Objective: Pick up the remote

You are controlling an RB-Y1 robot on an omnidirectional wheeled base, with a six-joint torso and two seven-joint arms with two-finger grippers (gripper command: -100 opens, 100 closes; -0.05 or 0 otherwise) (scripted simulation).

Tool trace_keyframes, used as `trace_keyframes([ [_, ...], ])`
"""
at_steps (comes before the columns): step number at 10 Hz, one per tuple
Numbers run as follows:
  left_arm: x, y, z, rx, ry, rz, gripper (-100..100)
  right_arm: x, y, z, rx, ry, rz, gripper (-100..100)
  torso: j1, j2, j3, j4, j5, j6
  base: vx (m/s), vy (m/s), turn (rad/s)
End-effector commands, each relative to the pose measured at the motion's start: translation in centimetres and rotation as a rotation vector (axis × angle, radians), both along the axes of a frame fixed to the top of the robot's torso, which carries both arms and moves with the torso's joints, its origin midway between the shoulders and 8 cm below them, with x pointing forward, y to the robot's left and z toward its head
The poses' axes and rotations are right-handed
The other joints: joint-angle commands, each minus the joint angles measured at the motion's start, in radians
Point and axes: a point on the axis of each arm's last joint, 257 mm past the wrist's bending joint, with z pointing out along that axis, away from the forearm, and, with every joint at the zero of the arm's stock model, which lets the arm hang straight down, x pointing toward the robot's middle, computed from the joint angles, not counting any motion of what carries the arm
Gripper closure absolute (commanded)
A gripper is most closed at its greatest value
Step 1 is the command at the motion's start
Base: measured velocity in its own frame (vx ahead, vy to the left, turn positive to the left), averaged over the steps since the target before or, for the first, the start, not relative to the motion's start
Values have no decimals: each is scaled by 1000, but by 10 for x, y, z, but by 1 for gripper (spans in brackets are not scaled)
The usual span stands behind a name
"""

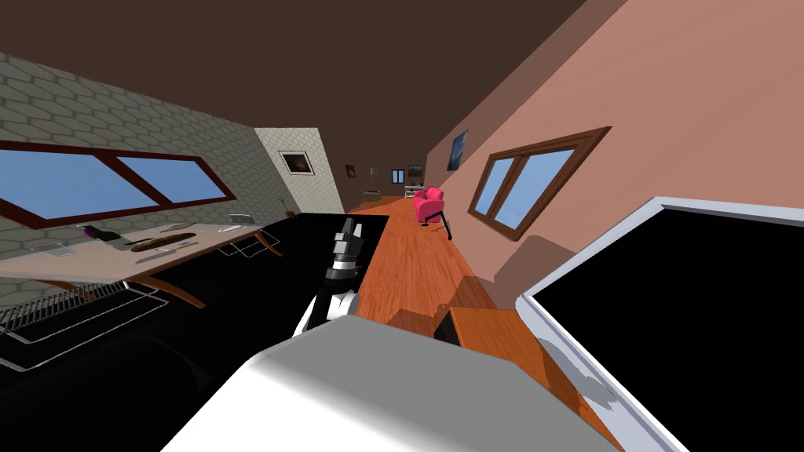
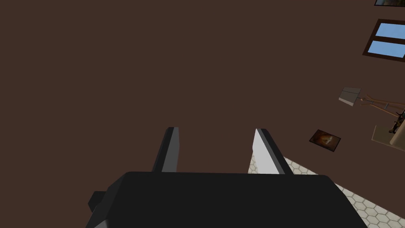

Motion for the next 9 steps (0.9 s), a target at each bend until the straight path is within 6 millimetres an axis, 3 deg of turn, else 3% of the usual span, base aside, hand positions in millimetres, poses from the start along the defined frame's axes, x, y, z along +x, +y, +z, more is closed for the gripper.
trace_keyframes([
  [1,0,0,0,0,0,0,0,0,0,0,0,0,0,100,0,0,0,0,0,0,0,0,0],
  [4,0,0,0,0,0,0,0,0,0,0,0,0,0,100,0,0,0,0,0,0,0,0,0],
  [5,0,0,0,0,0,0,0,0,0,0,0,0,0,0,0,0,0,0,0,0,0,0,0],
  [6,0,0,0,0,0,0,0,0,-8,9,0,1,-8,100,0,0,0,0,0,0,3,-8,7],
  [9,0,0,0,0,0,0,0,0,-20,21,0,2,-20,100,0,1,0,0,1,0,-8,-3,29],
])
